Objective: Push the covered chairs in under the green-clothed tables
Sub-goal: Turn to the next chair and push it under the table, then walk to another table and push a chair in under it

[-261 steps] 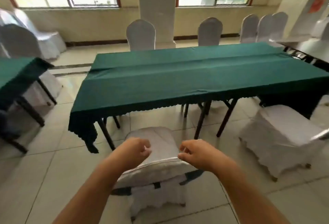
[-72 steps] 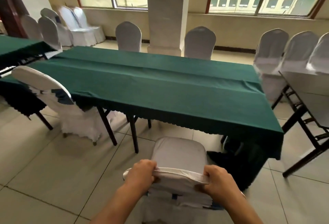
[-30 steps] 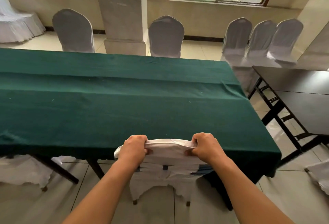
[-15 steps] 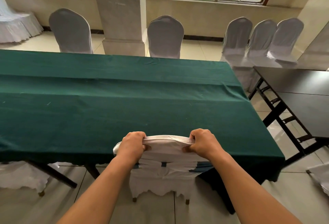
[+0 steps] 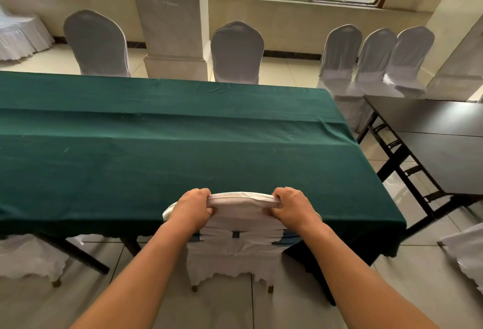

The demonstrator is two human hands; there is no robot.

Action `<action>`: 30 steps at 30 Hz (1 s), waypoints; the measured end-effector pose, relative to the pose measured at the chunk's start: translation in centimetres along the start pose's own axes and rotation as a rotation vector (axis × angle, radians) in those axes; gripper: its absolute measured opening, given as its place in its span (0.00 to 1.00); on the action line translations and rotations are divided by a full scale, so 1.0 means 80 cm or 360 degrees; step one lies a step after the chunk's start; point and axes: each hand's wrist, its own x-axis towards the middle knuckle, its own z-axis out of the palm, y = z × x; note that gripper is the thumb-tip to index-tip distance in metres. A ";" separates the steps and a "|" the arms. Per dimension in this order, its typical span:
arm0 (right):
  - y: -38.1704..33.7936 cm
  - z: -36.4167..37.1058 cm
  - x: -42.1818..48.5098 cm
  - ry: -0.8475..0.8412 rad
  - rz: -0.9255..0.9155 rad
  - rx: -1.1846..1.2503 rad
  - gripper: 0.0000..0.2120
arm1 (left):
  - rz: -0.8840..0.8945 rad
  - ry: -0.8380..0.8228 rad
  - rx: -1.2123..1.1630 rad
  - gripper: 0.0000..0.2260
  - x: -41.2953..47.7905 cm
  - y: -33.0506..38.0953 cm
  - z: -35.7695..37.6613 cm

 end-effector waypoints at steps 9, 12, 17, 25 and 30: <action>-0.018 -0.026 -0.079 -0.0056 -0.0207 -0.0126 0.16 | 0.0110 -0.0115 -0.0118 0.13 -0.112 -0.010 -0.023; -0.049 -0.037 -0.105 -0.0182 -0.0390 -0.0161 0.11 | 0.0039 -0.0029 -0.0186 0.09 -0.172 -0.014 -0.051; -0.148 -0.018 -0.150 -0.0305 -0.0842 -0.0038 0.06 | -0.0234 0.0334 -0.0162 0.10 -0.305 -0.048 -0.098; -0.423 0.086 -0.274 -0.0681 -0.1670 -0.0009 0.11 | -0.0986 0.0734 -0.0130 0.09 -0.573 -0.179 -0.169; -0.575 0.180 -0.342 -0.0847 -0.2016 -0.0117 0.13 | -0.1383 0.0905 -0.0154 0.10 -0.701 -0.281 -0.183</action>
